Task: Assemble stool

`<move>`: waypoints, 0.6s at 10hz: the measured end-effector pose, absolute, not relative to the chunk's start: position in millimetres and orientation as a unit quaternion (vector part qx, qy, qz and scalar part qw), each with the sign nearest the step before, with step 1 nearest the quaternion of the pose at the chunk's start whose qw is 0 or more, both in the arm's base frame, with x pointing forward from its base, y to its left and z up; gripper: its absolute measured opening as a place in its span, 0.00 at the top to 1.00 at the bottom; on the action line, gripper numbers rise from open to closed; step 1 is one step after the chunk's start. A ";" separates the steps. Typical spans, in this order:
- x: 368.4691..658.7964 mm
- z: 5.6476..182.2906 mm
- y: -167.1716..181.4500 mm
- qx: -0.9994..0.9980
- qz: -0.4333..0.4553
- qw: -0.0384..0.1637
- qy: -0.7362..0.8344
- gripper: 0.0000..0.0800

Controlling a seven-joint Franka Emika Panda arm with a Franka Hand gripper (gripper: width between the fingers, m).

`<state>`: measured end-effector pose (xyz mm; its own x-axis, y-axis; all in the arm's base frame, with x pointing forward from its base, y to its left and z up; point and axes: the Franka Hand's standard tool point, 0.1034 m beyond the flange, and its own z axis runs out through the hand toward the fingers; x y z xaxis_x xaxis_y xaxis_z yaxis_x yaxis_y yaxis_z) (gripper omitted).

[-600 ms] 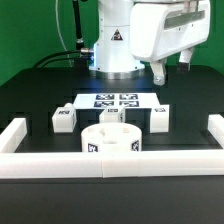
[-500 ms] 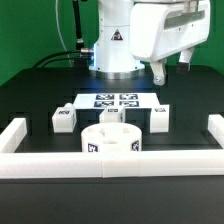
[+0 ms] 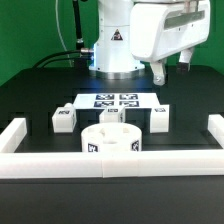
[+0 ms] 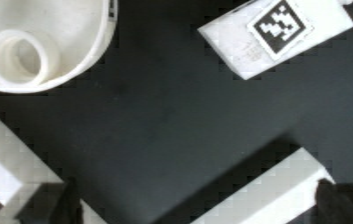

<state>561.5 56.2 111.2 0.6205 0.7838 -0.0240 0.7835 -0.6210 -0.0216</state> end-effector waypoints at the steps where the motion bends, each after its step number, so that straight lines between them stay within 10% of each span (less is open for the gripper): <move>1: 554.5 108.9 40.1 -0.887 0.014 0.001 -0.462 0.19; 6: 554.4 60.6 -31.4 -0.882 -0.006 -0.015 -0.471 0.19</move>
Offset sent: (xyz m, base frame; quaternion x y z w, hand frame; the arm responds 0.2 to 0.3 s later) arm 0.0072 -0.0675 -0.0359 -0.0418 0.0241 -0.0394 0.9981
